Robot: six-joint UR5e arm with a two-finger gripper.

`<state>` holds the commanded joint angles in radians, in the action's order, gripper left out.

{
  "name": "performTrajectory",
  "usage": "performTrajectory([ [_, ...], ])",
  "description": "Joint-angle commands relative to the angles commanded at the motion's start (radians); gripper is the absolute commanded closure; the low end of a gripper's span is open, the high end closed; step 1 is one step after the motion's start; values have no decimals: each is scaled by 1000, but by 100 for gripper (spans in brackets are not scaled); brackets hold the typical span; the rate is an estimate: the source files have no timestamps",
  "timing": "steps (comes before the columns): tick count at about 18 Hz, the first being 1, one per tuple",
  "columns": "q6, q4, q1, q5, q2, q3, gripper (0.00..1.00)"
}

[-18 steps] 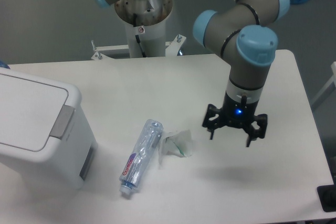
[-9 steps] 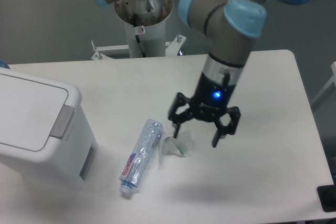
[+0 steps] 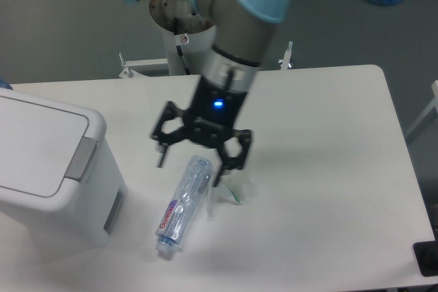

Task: Open the trash can
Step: 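Move the open gripper across the table toward the trash can lid, then push the gripper against the trash can lid to flip it open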

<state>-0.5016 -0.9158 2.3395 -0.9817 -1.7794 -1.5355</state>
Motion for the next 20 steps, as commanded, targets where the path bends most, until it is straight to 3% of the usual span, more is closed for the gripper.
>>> performTrajectory([
  [10, -2, 0, -45, -5, -3, -2, 0],
  [20, -2, 2, -68, -9, 9, -43, 0],
])
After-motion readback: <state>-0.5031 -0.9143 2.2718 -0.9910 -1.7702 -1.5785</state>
